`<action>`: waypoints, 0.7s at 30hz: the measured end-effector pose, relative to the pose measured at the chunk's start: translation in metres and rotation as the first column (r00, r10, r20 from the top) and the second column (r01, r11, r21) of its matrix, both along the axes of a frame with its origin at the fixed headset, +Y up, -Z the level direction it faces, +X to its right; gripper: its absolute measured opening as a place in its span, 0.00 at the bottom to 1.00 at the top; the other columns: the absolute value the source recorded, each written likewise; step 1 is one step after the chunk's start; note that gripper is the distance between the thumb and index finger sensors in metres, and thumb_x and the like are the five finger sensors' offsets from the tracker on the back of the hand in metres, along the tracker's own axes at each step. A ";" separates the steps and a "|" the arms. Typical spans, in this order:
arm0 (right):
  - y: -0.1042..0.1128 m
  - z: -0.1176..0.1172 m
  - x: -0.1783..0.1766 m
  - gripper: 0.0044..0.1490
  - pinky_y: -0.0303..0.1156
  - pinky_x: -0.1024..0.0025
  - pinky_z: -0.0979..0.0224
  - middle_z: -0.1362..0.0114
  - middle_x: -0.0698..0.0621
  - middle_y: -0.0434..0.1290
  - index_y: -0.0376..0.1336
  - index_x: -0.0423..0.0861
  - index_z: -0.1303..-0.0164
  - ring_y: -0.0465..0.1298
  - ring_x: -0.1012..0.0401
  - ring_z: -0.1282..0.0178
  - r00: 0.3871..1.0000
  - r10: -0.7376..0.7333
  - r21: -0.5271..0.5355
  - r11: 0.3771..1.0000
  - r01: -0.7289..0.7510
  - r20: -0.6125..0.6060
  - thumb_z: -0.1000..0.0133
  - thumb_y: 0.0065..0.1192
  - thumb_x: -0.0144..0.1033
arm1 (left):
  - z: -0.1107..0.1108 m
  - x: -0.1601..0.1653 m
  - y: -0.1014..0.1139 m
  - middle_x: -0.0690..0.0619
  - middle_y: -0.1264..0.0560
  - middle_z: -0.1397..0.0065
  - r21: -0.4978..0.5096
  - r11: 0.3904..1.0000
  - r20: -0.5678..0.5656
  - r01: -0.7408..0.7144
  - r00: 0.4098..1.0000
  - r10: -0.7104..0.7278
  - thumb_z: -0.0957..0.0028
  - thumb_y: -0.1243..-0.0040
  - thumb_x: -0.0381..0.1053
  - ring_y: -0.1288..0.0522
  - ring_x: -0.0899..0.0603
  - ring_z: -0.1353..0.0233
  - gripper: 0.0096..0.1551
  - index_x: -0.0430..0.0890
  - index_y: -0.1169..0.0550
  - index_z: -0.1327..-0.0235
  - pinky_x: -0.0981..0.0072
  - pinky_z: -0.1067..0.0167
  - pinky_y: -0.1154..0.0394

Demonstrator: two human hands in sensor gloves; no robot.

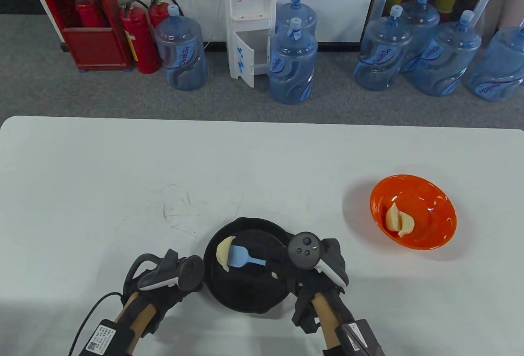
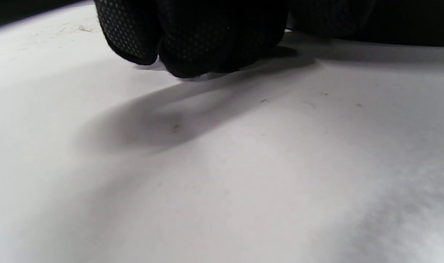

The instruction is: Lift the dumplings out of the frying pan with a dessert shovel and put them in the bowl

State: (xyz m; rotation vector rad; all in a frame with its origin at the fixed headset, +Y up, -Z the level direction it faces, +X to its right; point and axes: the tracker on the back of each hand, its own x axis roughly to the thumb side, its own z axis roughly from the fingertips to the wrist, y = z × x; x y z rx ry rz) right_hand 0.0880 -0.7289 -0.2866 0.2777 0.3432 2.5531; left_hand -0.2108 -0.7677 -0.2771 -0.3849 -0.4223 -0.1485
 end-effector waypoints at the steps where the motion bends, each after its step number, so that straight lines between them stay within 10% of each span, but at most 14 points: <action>1: 0.001 0.000 0.004 0.26 0.78 0.66 0.59 0.40 0.48 0.81 0.73 0.51 0.29 0.81 0.63 0.63 1.000 -0.021 0.003 1.000 0.021 0.011 0.35 0.62 0.47 | 0.000 0.000 0.000 0.57 0.24 0.42 -0.001 1.000 0.000 0.000 1.000 0.000 0.48 0.48 0.62 0.19 0.52 0.48 0.32 0.50 0.32 0.32 0.48 0.28 0.27; 21: 0.020 -0.003 0.068 0.26 0.78 0.66 0.59 0.40 0.48 0.80 0.72 0.51 0.28 0.80 0.63 0.63 0.955 -0.217 0.093 0.975 0.202 0.204 0.34 0.62 0.47 | -0.001 0.000 0.000 0.57 0.24 0.41 -0.011 1.000 -0.001 0.004 1.000 -0.004 0.47 0.48 0.62 0.19 0.52 0.48 0.32 0.50 0.32 0.32 0.48 0.28 0.27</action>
